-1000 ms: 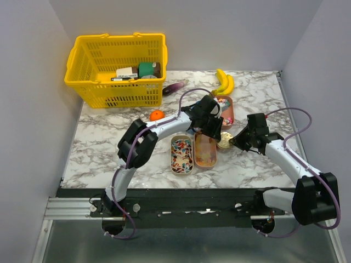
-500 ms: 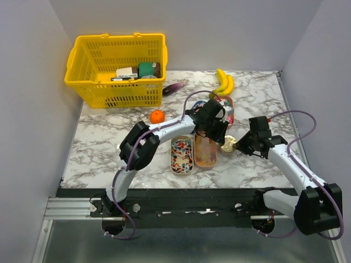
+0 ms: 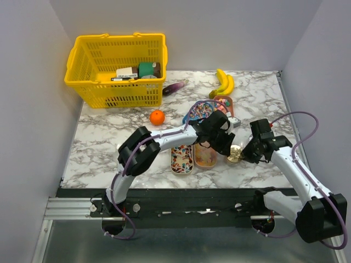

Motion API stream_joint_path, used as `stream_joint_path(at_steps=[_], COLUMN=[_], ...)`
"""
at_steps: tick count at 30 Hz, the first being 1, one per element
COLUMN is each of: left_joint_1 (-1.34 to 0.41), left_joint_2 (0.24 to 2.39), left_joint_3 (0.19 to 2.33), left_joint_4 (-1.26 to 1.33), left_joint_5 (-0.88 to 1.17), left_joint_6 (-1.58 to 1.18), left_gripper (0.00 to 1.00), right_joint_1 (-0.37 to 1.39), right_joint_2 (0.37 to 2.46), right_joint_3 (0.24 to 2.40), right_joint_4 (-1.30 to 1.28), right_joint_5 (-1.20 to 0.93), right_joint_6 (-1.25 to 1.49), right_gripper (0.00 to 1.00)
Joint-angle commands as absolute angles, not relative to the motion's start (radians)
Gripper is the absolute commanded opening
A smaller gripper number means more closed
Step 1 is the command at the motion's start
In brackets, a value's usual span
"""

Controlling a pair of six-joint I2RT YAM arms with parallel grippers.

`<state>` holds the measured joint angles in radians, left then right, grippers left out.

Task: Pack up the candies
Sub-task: Close the bottle lid on the packing bottle.

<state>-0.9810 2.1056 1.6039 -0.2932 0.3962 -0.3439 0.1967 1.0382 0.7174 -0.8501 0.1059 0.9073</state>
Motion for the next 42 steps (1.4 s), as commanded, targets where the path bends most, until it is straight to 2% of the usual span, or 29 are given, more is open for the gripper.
stream_joint_path(at_steps=[1,7,15,24,28,35,39,42], left_joint_1=[-1.003,-1.003,-1.005,-1.014,-1.023,-1.066,-1.112,-1.138], left_joint_2=[2.105,2.098,2.1,2.085,2.056,1.985,1.935,1.907], left_joint_3=[1.517,1.493,1.453,1.361,1.275,1.215,1.175,1.146], left_joint_4=[-0.33,-0.281,-0.204,-0.095,-0.028,0.086,0.141,0.181], left_joint_5=[0.333,0.278,0.268,0.233,0.198,0.109,0.008,-0.078], left_joint_6=[-0.363,-0.413,-0.472,-0.534,-0.546,-0.532,-0.512,-0.517], left_gripper=[0.5,0.52,0.52,0.51,0.51,0.58,0.78,0.89], right_joint_1=[0.201,0.199,0.201,0.199,0.201,0.199,0.201,0.201], right_joint_2=[1.055,1.098,1.169,1.209,1.171,1.026,0.96,0.917], right_joint_3=[0.742,0.773,0.73,0.67,0.695,0.825,0.835,0.824], right_joint_4=[-1.015,-1.063,-1.042,-1.012,-1.015,-1.04,-0.997,-0.942], right_joint_5=[0.169,0.204,0.132,0.078,0.074,0.101,0.081,0.043], right_joint_6=[0.833,0.811,0.816,0.819,0.819,0.796,0.764,0.735], right_gripper=[0.25,0.24,0.12,0.04,0.04,0.2,0.32,0.39])
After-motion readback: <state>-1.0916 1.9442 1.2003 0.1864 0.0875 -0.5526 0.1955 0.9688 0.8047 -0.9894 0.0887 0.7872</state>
